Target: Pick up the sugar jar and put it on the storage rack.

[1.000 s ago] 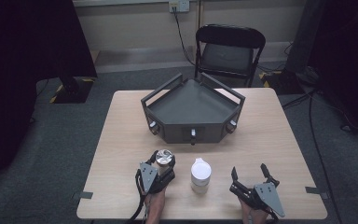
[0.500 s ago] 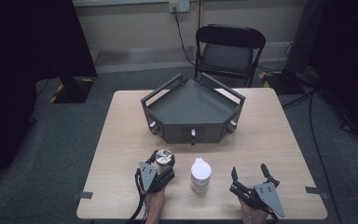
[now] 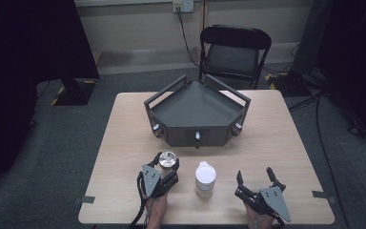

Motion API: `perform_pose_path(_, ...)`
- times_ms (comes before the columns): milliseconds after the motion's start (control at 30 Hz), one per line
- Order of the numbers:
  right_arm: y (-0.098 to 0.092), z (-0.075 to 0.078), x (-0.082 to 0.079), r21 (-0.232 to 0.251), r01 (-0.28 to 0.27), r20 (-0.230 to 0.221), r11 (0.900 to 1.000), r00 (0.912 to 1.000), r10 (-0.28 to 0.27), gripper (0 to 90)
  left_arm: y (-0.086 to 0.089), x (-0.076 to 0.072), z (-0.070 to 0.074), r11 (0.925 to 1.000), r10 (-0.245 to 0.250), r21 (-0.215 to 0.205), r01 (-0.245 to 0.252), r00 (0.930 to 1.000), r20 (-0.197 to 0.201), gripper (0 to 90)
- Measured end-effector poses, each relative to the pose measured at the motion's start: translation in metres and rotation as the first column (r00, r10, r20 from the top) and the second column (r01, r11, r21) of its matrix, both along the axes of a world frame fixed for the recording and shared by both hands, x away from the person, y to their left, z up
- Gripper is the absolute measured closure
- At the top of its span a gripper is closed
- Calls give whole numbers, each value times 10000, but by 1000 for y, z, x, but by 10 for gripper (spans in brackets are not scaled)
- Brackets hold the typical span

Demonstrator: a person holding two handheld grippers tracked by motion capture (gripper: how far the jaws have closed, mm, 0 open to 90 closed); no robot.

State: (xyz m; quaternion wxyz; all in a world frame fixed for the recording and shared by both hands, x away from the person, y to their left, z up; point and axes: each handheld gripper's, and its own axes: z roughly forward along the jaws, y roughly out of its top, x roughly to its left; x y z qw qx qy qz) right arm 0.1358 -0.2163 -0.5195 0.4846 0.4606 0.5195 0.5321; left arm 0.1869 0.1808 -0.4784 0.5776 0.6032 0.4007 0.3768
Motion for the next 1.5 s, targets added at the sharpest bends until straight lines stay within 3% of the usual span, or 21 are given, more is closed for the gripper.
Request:
perform_pose_path(400, 0, 0, 0, 0, 11, -1, 10000, 10000, -11, 20, 5, 1, 11, 9993, -358, 115, 357, 9993, 86, 350)
perform_pose_path(500, 0, 0, 0, 0, 11, -1, 10000, 10000, -11, 20, 10, 2, 17, 9980, -636, -55, 636, 9980, -49, 350)
perform_pose_path(767, 0, 0, 0, -1, 18, 0, 10000, 10000, -18, 20, 11, 4, 29, 9949, -975, 261, 970, 9951, 190, 350)
perform_pose_path(1100, 0, 0, 0, -4, 15, 0, 10000, 10000, -15, 20, 12, 16, 39, 9896, -1398, 383, 1386, 9897, 302, 350)
perform_pose_path(1500, -1, 0, 0, -7, -20, -2, 10000, 10000, 20, 20, 10, 34, 65, 9815, -1873, 519, 1843, 9804, 604, 350)
